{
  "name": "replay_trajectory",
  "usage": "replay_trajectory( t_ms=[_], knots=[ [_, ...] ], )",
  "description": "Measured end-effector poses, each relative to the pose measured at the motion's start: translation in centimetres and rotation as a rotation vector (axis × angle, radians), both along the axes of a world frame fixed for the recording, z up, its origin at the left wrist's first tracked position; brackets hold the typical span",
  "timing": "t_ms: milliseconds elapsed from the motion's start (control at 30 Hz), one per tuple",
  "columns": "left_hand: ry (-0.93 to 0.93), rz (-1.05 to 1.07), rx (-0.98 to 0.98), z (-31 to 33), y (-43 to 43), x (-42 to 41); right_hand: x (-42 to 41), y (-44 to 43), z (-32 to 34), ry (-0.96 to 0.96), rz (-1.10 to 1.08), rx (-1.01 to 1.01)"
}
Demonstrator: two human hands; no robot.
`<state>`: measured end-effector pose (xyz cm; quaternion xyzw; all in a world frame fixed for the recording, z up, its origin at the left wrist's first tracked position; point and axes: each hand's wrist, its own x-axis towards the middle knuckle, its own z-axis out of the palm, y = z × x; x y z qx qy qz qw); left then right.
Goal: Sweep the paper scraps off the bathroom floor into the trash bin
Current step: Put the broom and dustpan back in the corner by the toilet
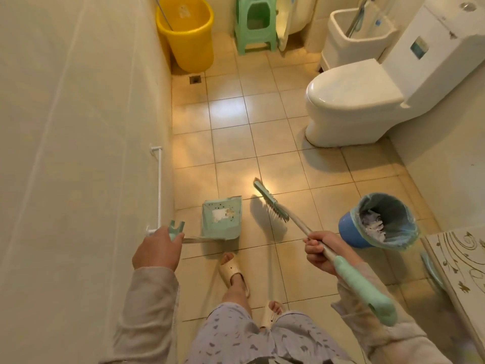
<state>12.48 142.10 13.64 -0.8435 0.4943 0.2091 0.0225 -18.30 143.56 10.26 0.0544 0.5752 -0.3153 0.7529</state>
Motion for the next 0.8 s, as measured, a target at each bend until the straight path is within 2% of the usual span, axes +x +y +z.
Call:
replay_trajectory(
  t_ms=[233, 400, 800],
  knots=[
    [-0.008, -0.074, -0.010, -0.3, -8.9, 3.0, 2.8, -6.1, -1.4, 0.081, 0.003, 0.087],
    [0.006, -0.143, -0.037, 0.3, -15.5, 4.2, 3.6, -9.7, -1.3, 0.118, -0.077, 0.140],
    [0.036, -0.160, -0.037, 0.5, -29.3, 4.1, 4.2, -23.1, -1.8, 0.155, -0.170, 0.098]
  ],
)
